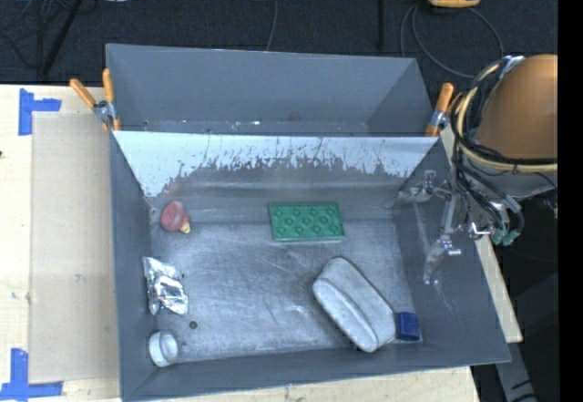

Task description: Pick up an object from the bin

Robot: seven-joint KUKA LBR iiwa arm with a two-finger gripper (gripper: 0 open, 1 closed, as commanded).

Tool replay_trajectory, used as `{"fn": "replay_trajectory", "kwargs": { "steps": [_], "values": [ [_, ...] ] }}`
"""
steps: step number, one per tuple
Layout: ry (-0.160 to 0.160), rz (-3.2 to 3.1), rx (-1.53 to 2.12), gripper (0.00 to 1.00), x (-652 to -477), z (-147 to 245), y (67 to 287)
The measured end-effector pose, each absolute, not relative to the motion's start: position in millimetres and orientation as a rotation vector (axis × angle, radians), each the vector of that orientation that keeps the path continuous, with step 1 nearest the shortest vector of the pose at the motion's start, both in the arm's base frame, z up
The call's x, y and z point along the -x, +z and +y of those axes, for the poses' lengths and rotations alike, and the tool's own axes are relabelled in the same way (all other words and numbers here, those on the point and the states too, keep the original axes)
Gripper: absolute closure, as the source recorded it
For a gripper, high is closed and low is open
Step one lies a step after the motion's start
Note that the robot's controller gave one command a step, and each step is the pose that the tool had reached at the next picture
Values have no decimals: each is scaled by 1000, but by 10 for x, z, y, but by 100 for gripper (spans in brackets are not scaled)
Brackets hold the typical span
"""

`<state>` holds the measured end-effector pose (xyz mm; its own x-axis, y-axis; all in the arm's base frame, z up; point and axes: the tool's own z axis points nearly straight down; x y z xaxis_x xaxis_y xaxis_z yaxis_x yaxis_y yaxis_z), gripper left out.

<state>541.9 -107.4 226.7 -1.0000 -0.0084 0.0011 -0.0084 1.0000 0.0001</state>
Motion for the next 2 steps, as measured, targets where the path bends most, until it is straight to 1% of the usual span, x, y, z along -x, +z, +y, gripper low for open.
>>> {"fn": "replay_trajectory", "kwargs": {
  "steps": [1,2],
  "values": [
    [-5,-3113,-354,0,-4809,-1277,1190],
    [12,-3155,-380,0,-4873,-1344,742]
  ]
}}
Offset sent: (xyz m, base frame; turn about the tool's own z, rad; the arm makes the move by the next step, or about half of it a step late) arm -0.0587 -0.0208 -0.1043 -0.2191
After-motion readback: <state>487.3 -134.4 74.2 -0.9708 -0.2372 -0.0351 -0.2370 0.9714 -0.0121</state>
